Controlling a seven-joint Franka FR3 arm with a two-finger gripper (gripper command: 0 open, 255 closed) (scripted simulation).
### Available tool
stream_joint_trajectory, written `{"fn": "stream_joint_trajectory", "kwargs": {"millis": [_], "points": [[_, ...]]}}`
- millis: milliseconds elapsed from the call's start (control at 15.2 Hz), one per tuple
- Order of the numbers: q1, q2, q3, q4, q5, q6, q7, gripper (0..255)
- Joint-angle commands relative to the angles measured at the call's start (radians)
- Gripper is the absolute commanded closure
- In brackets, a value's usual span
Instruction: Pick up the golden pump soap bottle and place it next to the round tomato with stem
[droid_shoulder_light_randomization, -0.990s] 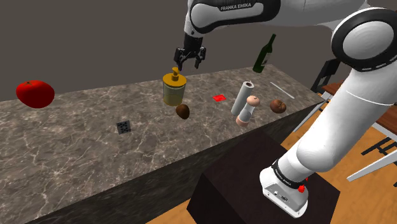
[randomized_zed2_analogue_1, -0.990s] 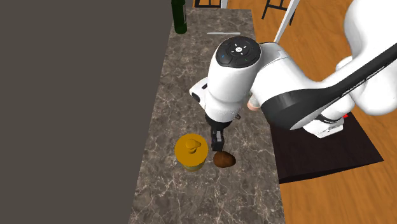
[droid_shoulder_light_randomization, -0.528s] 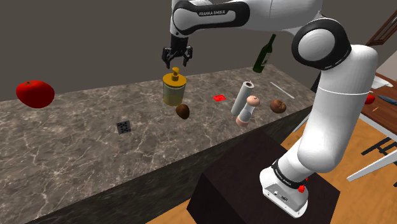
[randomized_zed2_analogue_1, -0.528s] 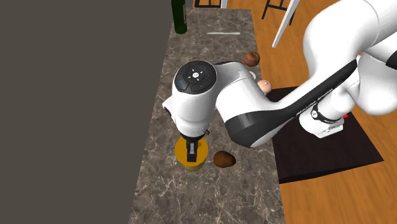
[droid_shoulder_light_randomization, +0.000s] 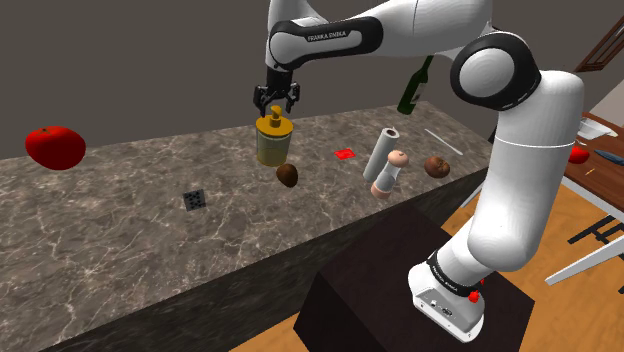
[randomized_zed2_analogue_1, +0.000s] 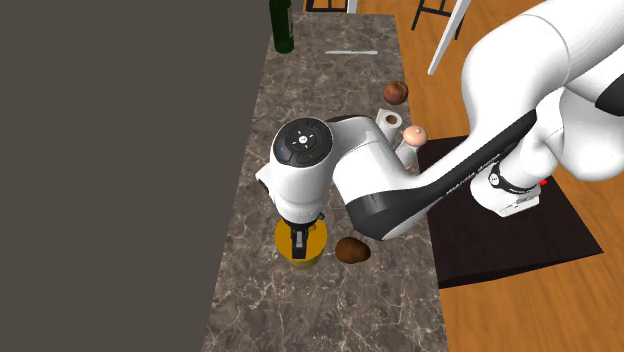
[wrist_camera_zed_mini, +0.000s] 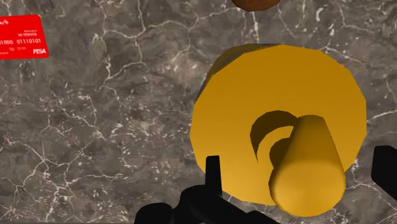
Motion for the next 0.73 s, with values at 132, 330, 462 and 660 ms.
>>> {"fn": "stream_joint_trajectory", "kwargs": {"millis": [132, 330, 462, 660], "points": [[-0.001, 0.002, -0.001, -0.003, 0.000, 0.005, -0.001, 0], [-0.001, 0.002, -0.001, -0.003, 0.000, 0.005, -0.001, 0], [-0.001, 0.002, -0.001, -0.003, 0.000, 0.005, -0.001, 255], [-0.001, 0.001, -0.001, -0.004, 0.000, 0.005, -0.001, 255]]}}
